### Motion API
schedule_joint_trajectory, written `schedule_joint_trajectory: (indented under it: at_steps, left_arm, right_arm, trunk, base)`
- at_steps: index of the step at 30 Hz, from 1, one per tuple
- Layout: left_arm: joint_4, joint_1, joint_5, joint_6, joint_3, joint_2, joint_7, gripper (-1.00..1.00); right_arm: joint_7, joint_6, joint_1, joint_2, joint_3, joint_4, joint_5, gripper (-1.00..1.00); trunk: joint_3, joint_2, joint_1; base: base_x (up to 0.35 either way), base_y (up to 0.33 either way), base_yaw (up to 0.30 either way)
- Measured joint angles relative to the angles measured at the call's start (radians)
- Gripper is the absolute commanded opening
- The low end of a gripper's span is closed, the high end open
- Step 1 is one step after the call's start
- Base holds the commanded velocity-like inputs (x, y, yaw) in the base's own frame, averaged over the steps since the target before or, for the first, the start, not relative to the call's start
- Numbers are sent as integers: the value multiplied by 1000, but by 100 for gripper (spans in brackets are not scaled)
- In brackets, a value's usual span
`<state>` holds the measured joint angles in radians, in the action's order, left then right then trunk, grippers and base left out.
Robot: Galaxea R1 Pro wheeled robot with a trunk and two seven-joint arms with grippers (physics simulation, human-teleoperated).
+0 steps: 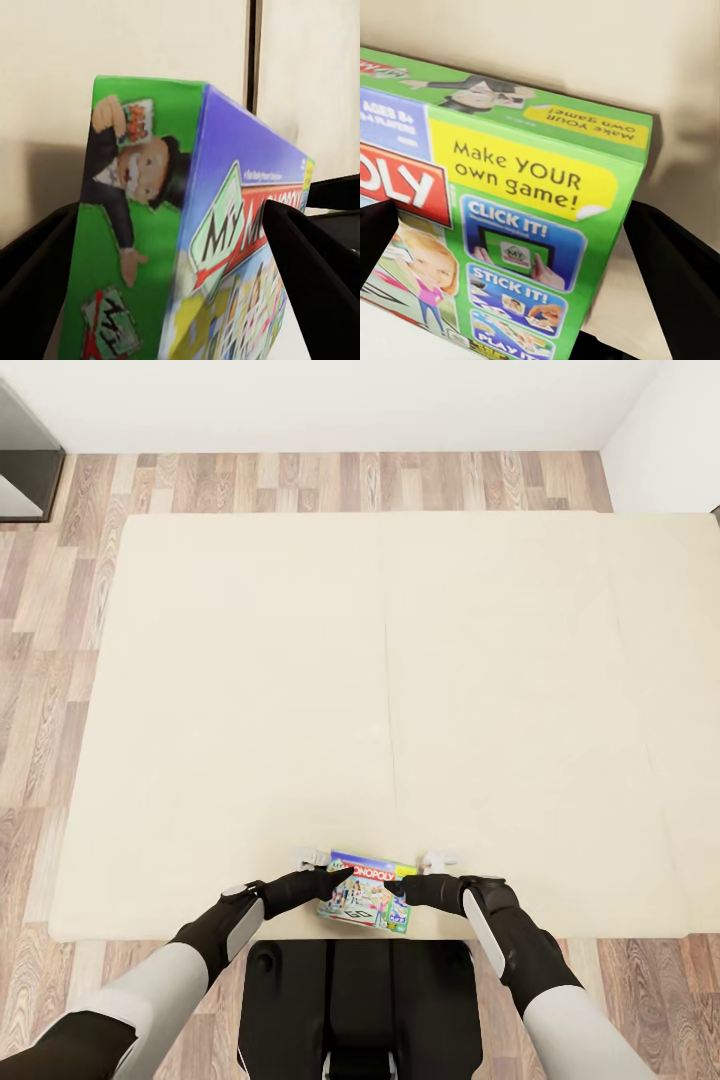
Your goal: Put all the toys in the child's room - the three board games (two on the bed and one on the table), the two jigsaw puzzles on the table, and the tennis ball on the table - inside the toy box on the table in the child's room.
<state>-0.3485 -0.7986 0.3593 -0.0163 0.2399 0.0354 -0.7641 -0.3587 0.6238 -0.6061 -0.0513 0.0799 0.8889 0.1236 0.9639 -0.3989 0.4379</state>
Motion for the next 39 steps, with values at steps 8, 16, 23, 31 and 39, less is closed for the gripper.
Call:
schedule_joint_trajectory:
  at_steps: [8, 16, 23, 31, 39]
  left_arm:
    - [-5, 3, -1, 0, -2, 0, 0, -100]
    - [-12, 8, -1, 1, -2, -1, 1, -100]
    - [-13, 10, 2, -2, -18, -7, -20, -100]
    - [-16, 11, 17, -1, -79, -25, -116, -100]
    - [-18, 13, 22, -2, -134, -57, -168, -100]
  right_arm:
    - [-1, 0, 0, 1, 1, 0, 2, 100]
    - [-3, 4, 0, 4, 0, 0, 12, 100]
    - [-21, 15, 0, 9, -8, 3, 25, 100]
    - [-116, 37, -4, 29, -17, 34, 37, 100]
    - [-65, 74, 0, 63, -20, 125, 58, 100]
  trunk:
    - [0, 0, 1]
    - [0, 0, 2]
    - [0, 0, 9]
    - [0, 0, 11]
    - [0, 0, 11]
  base:
    - [0, 0, 0]
    - [0, 0, 0]
    - [0, 0, 0]
    - [0, 0, 0]
    - [0, 0, 0]
